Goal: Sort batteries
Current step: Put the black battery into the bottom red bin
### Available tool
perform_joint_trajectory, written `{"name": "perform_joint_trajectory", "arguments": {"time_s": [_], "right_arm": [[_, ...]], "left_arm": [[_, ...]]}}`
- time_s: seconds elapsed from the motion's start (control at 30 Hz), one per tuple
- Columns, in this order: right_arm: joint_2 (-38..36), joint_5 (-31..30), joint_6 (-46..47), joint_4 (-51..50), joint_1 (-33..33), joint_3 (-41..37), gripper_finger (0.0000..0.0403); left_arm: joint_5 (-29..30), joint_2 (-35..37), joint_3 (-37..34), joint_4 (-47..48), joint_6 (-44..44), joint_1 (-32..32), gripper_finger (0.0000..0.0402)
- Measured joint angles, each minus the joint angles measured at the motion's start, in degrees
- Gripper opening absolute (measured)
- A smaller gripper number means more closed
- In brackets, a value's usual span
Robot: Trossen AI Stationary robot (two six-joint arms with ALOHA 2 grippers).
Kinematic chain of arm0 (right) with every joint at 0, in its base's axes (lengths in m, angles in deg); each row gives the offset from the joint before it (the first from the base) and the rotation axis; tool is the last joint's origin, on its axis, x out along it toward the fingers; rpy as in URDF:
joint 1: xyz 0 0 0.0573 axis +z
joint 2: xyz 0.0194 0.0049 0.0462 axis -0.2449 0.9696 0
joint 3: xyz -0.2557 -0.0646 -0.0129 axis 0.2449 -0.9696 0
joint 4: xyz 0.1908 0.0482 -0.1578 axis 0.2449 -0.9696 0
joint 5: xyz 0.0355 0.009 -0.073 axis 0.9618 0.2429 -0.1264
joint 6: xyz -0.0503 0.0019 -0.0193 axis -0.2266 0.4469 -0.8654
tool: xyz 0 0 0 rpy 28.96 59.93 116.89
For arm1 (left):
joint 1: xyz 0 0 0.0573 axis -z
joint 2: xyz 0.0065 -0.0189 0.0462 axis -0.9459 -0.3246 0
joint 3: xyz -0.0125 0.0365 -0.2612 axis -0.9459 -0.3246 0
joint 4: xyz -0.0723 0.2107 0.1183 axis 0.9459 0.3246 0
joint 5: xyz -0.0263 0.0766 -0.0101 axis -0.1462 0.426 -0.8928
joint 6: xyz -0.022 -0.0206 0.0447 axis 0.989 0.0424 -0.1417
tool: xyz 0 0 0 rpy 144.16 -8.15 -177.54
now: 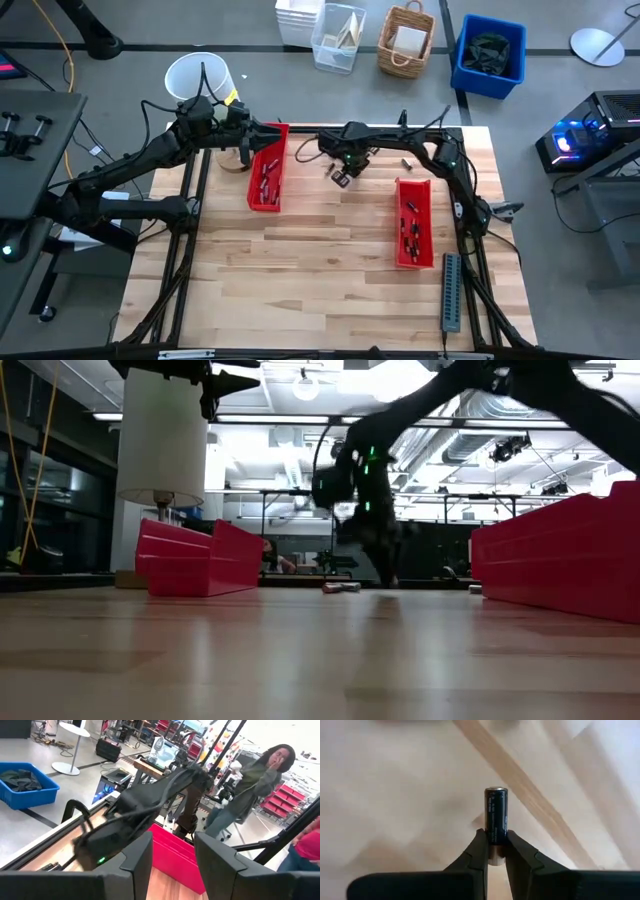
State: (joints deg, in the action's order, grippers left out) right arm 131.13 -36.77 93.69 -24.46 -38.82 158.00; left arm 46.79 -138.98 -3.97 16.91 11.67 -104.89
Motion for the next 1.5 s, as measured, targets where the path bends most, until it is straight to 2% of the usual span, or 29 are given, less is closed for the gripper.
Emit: {"name": "perform_joint_trajectory", "arguments": {"time_s": [0.2, 0.33, 0.43, 0.53, 0.73, 0.9, 1.07, 1.2, 1.27, 1.33, 1.5], "right_arm": [[-11.56, 1.95, -2.99, -6.24, 2.85, 0.39, 0.0032], [-19.43, 1.64, 0.75, -12.53, 4.91, 0.39, 0.0032], [-25.31, -0.91, 6.39, -15.64, 6.95, -1.65, 0.0032], [-32.37, -1.17, 13.54, -15.76, 8.84, -9.46, 0.0032], [-47.27, 3.73, 32.00, -13.48, 12.06, -32.63, 0.0032], [-55.70, 5.13, 44.60, -7.76, 15.41, -42.35, 0.0044], [-56.77, 1.39, 47.98, -7.55, 16.59, -43.50, 0.0130], [-56.81, -2.96, 46.88, -2.63, 16.31, -38.74, 0.0179], [-56.59, -4.29, 42.96, 6.78, 15.27, -37.32, 0.0187], [-54.59, -2.41, 38.66, 17.50, 12.52, -36.94, 0.0189], [-40.86, 5.05, 34.60, 38.07, 5.58, -36.79, 0.0187]], "left_arm": [[-0.05, 0.00, 0.00, 0.00, -0.03, 0.00, 0.0135], [-0.05, 0.00, 0.00, 0.00, -0.96, -0.01, 0.0135], [-0.05, 0.00, 0.00, -0.02, -1.64, -0.02, 0.0135], [-0.05, 0.00, 0.00, -0.04, -1.63, 0.00, 0.0135], [-0.06, 0.00, 0.00, -0.06, -1.61, 0.00, 0.0135], [-0.06, 0.00, 0.01, -0.07, -1.61, -0.01, 0.0135], [-0.05, 0.00, 0.00, -0.07, -1.61, -0.01, 0.0135], [-0.05, 0.00, 0.00, -0.07, -1.59, -0.02, 0.0135], [-0.05, 0.00, 0.00, -0.07, -1.59, 0.00, 0.0135], [-0.05, 0.00, 0.01, -0.07, -1.52, 0.00, 0.0135], [-0.05, 0.00, 0.00, -0.07, 0.13, -0.02, 0.0135]]}}
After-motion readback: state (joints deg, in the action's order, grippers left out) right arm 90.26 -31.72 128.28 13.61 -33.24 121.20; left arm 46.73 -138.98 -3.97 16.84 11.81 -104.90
